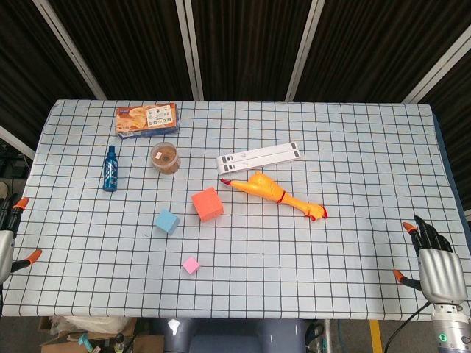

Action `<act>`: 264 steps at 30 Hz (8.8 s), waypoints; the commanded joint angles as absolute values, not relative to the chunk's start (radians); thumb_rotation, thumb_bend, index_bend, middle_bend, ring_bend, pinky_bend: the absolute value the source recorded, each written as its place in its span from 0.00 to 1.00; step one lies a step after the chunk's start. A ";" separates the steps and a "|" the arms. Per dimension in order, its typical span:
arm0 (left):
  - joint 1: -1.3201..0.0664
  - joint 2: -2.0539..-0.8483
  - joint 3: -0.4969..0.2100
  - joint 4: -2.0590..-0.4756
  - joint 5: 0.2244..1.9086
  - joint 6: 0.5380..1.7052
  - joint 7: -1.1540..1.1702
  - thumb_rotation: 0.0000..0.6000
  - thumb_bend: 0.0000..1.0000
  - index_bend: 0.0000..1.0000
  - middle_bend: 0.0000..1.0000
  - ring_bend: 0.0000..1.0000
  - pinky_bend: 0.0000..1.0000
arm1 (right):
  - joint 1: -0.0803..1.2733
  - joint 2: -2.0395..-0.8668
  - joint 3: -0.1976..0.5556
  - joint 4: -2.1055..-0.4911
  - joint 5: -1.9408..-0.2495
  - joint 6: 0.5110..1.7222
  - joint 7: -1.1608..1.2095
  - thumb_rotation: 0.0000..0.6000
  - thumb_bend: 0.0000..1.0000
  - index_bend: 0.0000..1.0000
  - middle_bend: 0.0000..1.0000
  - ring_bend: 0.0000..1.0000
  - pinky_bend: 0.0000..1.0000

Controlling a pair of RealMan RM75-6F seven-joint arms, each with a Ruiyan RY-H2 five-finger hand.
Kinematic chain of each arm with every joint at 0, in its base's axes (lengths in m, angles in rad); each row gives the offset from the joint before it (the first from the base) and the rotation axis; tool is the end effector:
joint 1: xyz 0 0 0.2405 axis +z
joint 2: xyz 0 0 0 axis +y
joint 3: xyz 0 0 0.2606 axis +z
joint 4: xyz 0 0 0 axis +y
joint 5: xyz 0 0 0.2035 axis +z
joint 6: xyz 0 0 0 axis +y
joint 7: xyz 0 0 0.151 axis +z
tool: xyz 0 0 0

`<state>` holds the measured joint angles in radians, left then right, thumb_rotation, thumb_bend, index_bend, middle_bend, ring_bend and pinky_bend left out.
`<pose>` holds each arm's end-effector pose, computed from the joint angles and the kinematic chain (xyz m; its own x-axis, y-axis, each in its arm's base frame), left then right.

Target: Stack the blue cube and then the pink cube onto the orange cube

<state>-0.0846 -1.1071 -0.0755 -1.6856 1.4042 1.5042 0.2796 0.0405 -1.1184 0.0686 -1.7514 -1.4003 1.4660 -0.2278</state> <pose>-0.3092 0.1912 0.1755 0.5769 -0.0144 0.8167 0.8145 0.0848 -0.5739 -0.3063 -0.1753 0.1596 0.4634 -0.0518 0.8846 -0.8778 0.1095 0.4663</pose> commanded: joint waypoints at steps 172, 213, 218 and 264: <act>-0.765 -1.524 -0.058 -1.563 0.965 0.988 0.794 1.00 0.12 0.36 0.96 0.98 1.00 | 0.052 -1.070 0.053 -1.787 -1.353 1.405 -0.196 1.00 0.12 0.17 0.07 0.19 0.23; -1.021 -1.354 -0.212 -1.847 0.780 1.041 1.233 1.00 0.31 0.59 0.95 0.95 1.00 | 0.060 -1.054 0.045 -1.799 -1.332 1.372 -0.184 1.00 0.12 0.17 0.07 0.21 0.26; -1.060 -1.378 -0.226 -1.819 0.765 0.998 1.192 1.00 0.28 0.59 0.92 0.92 1.00 | 0.066 -1.054 0.045 -1.798 -1.310 1.353 -0.196 1.00 0.12 0.21 0.07 0.22 0.26; -1.119 -1.537 -0.283 -1.878 0.304 1.559 1.028 1.00 0.47 0.79 0.93 0.97 1.00 | 0.074 -1.076 0.043 -1.794 -1.286 1.348 -0.235 1.00 0.12 0.21 0.07 0.22 0.26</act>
